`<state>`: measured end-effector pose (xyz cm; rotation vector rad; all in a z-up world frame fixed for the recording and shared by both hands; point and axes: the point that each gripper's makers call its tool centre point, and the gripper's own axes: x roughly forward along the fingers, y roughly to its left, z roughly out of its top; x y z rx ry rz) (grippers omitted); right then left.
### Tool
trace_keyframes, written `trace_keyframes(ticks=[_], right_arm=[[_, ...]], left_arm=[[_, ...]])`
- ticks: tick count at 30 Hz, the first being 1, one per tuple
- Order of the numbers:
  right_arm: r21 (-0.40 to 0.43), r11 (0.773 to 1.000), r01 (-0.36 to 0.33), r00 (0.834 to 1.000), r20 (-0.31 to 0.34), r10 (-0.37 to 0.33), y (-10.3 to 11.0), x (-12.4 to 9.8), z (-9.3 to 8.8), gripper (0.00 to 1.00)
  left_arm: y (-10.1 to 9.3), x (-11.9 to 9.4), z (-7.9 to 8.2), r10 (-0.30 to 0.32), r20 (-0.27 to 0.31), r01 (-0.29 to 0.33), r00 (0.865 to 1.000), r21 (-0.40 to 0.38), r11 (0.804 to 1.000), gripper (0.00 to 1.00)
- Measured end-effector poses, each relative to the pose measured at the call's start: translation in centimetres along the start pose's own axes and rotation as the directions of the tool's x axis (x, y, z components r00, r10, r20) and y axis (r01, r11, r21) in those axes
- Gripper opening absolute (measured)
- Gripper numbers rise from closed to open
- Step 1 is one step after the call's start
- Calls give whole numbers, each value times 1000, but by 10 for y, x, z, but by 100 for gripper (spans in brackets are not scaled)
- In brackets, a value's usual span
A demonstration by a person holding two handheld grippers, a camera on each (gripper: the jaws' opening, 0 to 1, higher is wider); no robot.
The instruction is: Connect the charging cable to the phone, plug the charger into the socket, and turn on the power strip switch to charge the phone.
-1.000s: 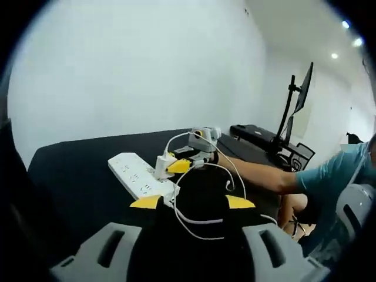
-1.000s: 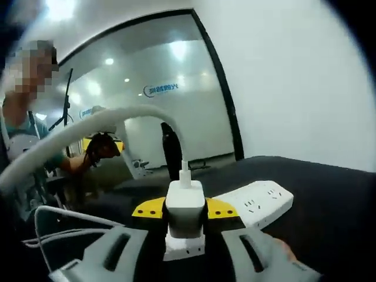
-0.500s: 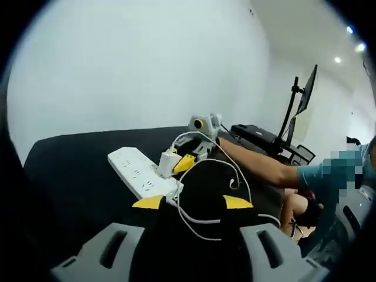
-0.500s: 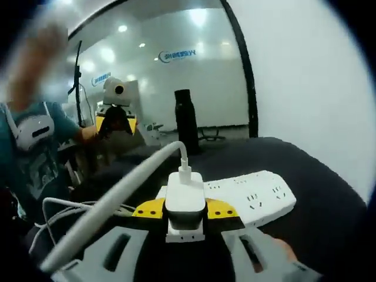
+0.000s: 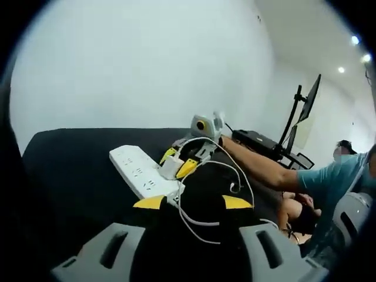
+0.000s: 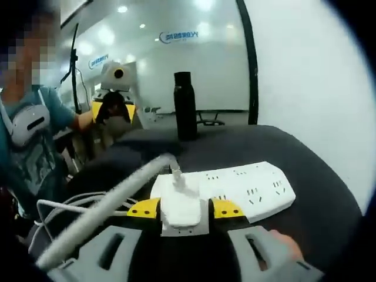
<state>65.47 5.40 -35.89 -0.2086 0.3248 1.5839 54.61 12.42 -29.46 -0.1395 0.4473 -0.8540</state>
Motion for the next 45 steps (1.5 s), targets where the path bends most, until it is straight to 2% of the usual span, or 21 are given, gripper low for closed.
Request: trace_keyframes(ticks=[2,7,12,13,14,16,21,24,27,32,36,41,45], right_arm=[[9,1000,10,1000,29,-10,-3,-4,7,31],[-10,1000,22,1000,22,-21,-4,-9,10,31],[21,999,47,993,108,-49,-7,-26,22,31],[36,998,54,989,138,-59,-8,-29,26,27],[54,997,59,984,163,-68,-8,-33,29,19],[77,996,46,982,180,-59,-5,-32,30,17],[48,998,44,986,159,-51,-1,-19,27,13],[41,998,43,983,178,-50,0,-15,30,7],[74,996,41,975,216,-56,-1,-13,34,6],[117,992,54,978,193,-76,-4,-10,37,5],[89,993,77,985,150,-90,-1,-6,38,5],[86,993,83,983,154,-96,-1,-4,36,4],[132,989,73,981,169,-95,-2,-4,35,4]], left_arm=[[1,-1,0,2,-1,-2,1000,0,1000,33],[0,-2,1,0,8,0,1000,-5,1000,32],[1,0,-2,-2,3,2,1000,-5,1000,32],[1,0,-3,-3,2,3,1000,-4,1000,32],[2,0,-2,-5,4,5,1000,-7,1000,32],[2,1,-2,-6,7,6,1000,-9,1000,31],[3,4,-4,-13,9,13,1000,-20,1000,31],[4,5,-6,-16,9,16,1000,-22,1000,31],[7,4,-9,-15,6,15,1000,-20,1000,30],[16,1,-8,-16,12,16,1000,-37,999,29],[13,3,-9,-20,17,21,1000,-36,999,29],[12,3,-9,-27,23,28,999,-39,999,29],[12,0,-10,-27,23,28,999,-37,999,29]])
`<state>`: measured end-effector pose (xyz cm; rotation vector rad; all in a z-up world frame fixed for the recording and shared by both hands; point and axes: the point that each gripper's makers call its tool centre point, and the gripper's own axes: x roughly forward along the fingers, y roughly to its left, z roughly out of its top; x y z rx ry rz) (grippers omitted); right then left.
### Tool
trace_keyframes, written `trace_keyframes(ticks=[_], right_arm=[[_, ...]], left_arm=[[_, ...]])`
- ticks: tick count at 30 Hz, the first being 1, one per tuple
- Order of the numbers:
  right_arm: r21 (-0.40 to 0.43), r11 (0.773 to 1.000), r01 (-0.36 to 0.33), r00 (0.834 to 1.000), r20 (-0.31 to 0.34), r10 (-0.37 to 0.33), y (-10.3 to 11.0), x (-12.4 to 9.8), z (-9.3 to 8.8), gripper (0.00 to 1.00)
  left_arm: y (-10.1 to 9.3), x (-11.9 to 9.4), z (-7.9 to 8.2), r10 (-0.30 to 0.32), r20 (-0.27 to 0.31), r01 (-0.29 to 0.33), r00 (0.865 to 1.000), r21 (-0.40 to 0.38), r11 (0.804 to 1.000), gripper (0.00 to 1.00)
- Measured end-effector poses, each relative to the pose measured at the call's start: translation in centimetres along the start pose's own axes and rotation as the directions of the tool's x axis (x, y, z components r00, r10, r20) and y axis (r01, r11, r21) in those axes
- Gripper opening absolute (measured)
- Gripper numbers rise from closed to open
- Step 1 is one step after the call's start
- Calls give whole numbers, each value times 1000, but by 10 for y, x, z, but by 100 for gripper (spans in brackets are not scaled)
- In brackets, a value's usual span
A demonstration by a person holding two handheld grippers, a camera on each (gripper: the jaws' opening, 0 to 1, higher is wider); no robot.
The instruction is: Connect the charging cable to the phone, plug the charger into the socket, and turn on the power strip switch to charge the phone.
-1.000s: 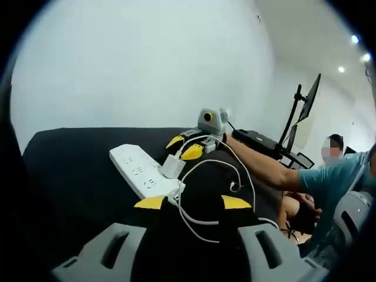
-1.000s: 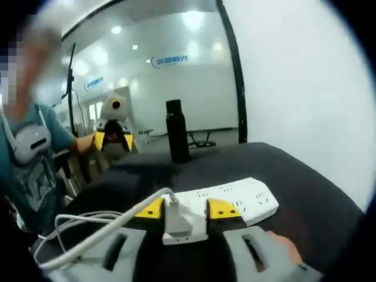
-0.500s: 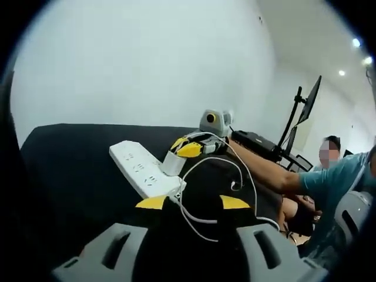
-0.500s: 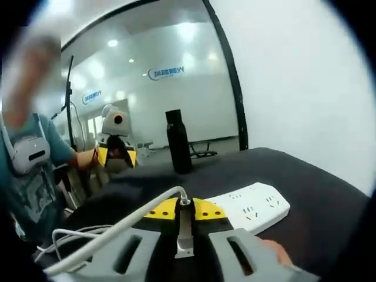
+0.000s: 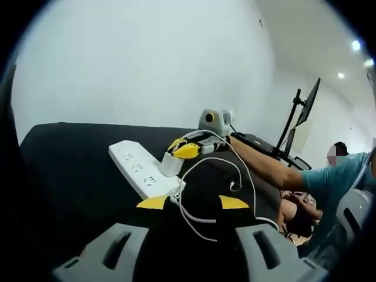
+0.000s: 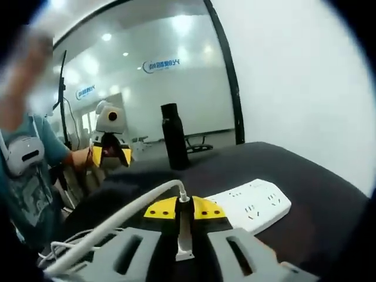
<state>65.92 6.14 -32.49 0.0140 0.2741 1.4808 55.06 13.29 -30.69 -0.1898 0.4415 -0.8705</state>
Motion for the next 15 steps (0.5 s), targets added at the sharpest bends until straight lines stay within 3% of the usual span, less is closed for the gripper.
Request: trace_keyframes(ticks=[5,7,10,11,12,13,15], right_arm=[[17,1000,19,1000,11,-20,4,-3,-5,4],[-12,999,35,999,13,-35,-22,-15,-5,4],[-9,999,47,999,18,-47,2,-6,-7,4],[-93,993,75,995,65,-69,1,-2,-2,5],[-171,981,87,995,57,-79,7,-3,-3,6],[-145,984,108,993,61,-100,6,-7,-3,6],[-65,994,83,996,51,-80,3,-18,-7,8]], left_arm=[[-1,-4,2,5,7,-5,1000,-1,1000,28],[-2,-4,3,2,13,-1,1000,-8,1000,28],[-4,-2,3,5,10,-5,1000,-1,1000,28],[-4,-2,4,5,12,-5,1000,-2,1000,27],[-8,-1,3,3,14,-3,1000,-1,1000,27],[-9,0,3,1,16,-1,1000,-1,1000,27],[-9,0,3,4,17,-4,1000,-7,1000,27]])
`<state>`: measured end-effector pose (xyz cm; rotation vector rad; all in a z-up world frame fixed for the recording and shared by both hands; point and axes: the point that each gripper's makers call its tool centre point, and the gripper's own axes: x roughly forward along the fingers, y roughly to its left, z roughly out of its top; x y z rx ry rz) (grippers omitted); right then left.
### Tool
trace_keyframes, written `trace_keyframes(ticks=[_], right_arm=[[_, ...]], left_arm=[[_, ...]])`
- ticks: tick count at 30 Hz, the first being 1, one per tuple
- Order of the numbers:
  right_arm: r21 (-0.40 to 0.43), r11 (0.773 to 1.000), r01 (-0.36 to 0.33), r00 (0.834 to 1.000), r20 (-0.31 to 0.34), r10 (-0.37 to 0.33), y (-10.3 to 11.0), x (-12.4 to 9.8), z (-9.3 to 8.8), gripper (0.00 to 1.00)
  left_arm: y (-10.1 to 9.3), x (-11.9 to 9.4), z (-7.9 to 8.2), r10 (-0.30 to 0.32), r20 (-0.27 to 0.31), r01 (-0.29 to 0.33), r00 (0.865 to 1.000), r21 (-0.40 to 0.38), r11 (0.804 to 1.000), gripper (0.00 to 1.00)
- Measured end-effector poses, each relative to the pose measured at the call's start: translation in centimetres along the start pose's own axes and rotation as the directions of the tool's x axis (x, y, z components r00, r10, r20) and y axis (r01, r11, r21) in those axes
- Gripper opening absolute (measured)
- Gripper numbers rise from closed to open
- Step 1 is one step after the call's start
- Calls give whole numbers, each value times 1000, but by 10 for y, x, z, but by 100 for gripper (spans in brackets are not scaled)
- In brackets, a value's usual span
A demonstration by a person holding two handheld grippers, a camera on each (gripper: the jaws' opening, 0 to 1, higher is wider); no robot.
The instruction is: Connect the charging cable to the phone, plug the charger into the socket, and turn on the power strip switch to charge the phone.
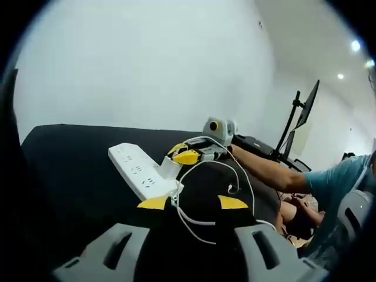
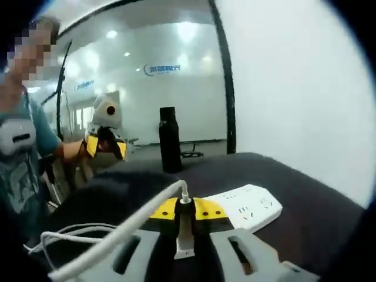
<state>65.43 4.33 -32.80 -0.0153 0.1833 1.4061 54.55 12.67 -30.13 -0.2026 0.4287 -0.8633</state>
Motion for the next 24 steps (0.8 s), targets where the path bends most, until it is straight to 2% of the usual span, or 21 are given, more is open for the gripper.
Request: trace_keyframes(ticks=[1,2,5,6,7,8,9,10,11,13,15,17,20,22,23,24], right_arm=[[115,993,13,1000,12,-14,-6,-8,-1,11],[180,983,24,999,25,-29,-12,-13,-1,17],[118,986,120,988,81,-130,-26,-31,10,27],[128,982,137,986,81,-147,-27,-36,12,29],[150,968,200,974,75,-213,-36,-44,12,30],[135,957,257,963,49,-266,-43,-49,7,28],[72,945,320,948,-23,-319,-47,-51,-10,27],[32,939,343,937,-85,-340,-50,-53,-24,27],[16,937,349,928,-145,-343,-46,-50,-45,26],[52,954,295,943,-177,-282,-29,-39,-66,26],[25,959,283,942,-196,-273,-8,-28,-78,29],[14,959,282,942,-194,-274,0,-21,-81,33],[77,954,291,951,-135,-279,12,-8,-68,41],[40,947,318,942,-129,-311,16,-1,-62,42],[-7,950,311,941,-141,-309,20,1,-63,42],[-66,939,339,925,-160,-345,8,0,-65,43]], left_arm=[[-2,-1,-1,1,3,-1,1000,1,1000,27],[-2,-1,-1,1,3,-1,1000,0,1000,27],[-5,-3,-6,8,-8,-7,1000,10,1000,27],[-5,-4,-7,9,-11,-8,1000,15,1000,27],[-5,-6,-8,12,-11,-12,1000,17,1000,27],[-6,-7,-9,14,-9,-14,1000,16,1000,27],[-6,-8,-10,14,-6,-14,1000,14,1000,27],[-7,-8,-11,12,-3,-12,1000,10,1000,27],[-8,-9,-12,10,0,-10,1000,4,1000,27],[-10,-9,-16,8,0,-8,1000,5,1000,27],[-11,-11,-19,10,0,-10,1000,3,1000,27],[-12,-14,-22,12,-5,-12,1000,9,1000,27],[-12,-19,-26,16,-7,-16,1000,14,1000,27],[-11,-22,-28,18,-4,-18,1000,10,1000,27],[-10,-24,-28,19,-2,-19,1000,9,1000,27],[-9,-26,-28,20,6,-20,1000,2,1000,27]])
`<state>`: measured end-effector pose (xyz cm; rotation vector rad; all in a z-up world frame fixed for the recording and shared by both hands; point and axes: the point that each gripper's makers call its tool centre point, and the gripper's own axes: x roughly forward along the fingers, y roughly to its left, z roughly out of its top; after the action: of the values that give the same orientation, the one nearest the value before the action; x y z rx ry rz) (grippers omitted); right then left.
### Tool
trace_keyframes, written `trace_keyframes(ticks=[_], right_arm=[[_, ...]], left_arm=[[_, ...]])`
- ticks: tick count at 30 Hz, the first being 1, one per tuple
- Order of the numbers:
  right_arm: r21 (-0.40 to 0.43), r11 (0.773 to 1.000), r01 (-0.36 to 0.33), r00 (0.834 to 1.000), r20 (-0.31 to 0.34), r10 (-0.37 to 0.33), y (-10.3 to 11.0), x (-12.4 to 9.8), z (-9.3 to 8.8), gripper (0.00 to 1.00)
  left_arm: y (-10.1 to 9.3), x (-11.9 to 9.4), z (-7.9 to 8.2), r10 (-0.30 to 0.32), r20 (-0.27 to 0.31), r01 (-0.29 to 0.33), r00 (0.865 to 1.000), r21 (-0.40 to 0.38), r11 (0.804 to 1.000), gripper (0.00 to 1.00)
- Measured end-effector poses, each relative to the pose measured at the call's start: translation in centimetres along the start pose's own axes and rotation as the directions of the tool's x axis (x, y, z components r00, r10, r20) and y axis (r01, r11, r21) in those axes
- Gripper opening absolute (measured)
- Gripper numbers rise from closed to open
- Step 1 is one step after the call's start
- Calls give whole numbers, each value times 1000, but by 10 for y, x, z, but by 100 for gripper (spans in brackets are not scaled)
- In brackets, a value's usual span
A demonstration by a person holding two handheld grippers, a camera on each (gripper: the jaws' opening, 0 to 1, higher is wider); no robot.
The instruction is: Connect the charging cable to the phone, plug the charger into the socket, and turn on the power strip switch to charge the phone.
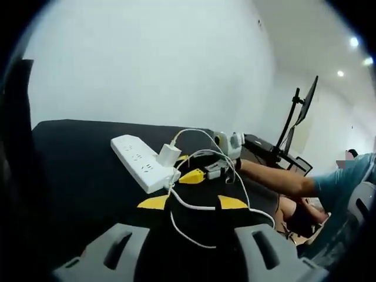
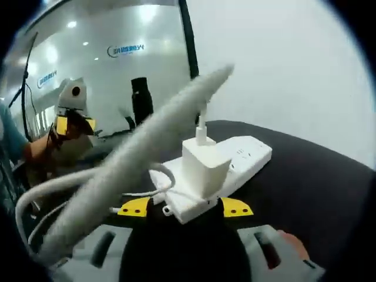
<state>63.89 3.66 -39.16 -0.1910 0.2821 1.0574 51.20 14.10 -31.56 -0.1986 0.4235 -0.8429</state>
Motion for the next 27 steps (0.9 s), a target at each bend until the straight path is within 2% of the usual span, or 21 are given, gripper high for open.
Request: trace_keyframes(ticks=[1,4,5,7,8,13,15,17,19,20,22,26,27], right_arm=[[-24,1000,20,1000,-11,-20,-2,1,-2,43],[10,995,96,995,8,-96,-13,3,-1,39],[46,987,157,986,45,-159,-18,2,3,37],[114,979,171,981,70,-179,-17,1,5,40],[119,977,175,980,78,-185,-16,1,6,38],[102,971,214,972,75,-222,-13,0,7,38],[123,974,189,977,81,-199,-7,1,9,44],[113,971,212,972,76,-221,-5,2,8,44],[81,961,263,960,74,-269,-10,2,8,41],[80,964,254,962,77,-260,-10,3,8,41],[120,959,256,961,75,-266,-5,4,6,41],[106,955,278,955,73,-286,-4,5,2,40],[133,953,273,957,68,-283,-4,5,1,39]], left_arm=[[0,-2,0,0,3,0,1000,-3,1000,27],[3,-7,0,1,13,-1,1000,-9,1000,27],[3,-9,-1,1,14,-1,1000,-9,1000,27],[4,-13,-1,2,17,-2,1000,-7,1000,27],[5,-14,-1,2,18,-2,1000,-7,1000,27],[6,-20,0,0,29,1,1000,-12,1000,26],[6,-22,1,-4,35,4,999,-14,1000,26],[5,-23,1,-6,39,6,999,-15,1000,26],[5,-24,1,-8,39,8,999,-14,1000,26],[6,-25,1,-7,40,7,999,-15,1000,26],[7,-28,0,-8,44,9,999,-20,1000,26],[10,-30,-1,-3,46,4,999,-24,1000,26],[11,-30,-2,-4,47,5,999,-27,1000,26]])
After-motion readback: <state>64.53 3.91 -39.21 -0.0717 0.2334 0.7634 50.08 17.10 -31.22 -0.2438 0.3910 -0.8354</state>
